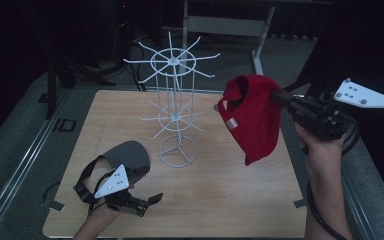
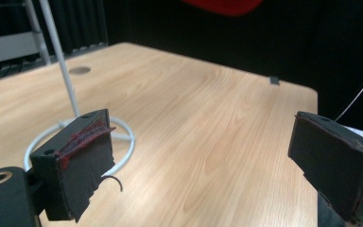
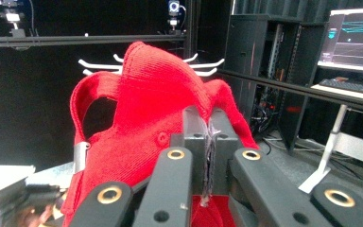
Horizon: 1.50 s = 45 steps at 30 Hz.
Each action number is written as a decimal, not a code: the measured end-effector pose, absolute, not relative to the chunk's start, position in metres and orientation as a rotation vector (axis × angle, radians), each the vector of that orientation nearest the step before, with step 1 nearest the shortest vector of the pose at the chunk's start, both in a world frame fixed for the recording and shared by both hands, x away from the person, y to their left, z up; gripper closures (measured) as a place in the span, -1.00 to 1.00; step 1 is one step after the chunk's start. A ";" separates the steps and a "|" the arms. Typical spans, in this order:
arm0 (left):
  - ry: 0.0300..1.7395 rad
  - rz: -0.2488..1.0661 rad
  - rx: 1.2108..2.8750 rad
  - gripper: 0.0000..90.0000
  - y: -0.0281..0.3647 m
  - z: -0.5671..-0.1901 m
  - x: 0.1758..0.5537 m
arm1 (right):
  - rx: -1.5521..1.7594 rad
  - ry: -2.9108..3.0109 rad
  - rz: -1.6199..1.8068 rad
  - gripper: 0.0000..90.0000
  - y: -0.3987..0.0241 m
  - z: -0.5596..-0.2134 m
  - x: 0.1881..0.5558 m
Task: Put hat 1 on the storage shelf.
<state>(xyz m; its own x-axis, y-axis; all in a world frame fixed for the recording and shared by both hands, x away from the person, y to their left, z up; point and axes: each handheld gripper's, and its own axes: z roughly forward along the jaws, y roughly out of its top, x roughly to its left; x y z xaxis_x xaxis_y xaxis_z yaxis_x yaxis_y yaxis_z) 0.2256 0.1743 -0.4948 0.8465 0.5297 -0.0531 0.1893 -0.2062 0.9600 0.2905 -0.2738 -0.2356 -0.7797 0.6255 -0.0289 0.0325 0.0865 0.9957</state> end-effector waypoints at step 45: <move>0.698 0.364 1.787 -0.81 0.193 -0.540 0.211 | 0.747 2.019 1.632 0.96 -0.227 -0.253 0.352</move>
<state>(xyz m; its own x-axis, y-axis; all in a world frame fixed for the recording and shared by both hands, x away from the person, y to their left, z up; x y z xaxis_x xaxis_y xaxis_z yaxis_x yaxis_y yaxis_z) 0.2115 0.1929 -0.5399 0.7767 0.6222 -0.0976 0.2760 -0.1970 0.9408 0.3518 -0.2273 -0.2529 -0.7592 0.6509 0.0000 0.1365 0.1591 0.9778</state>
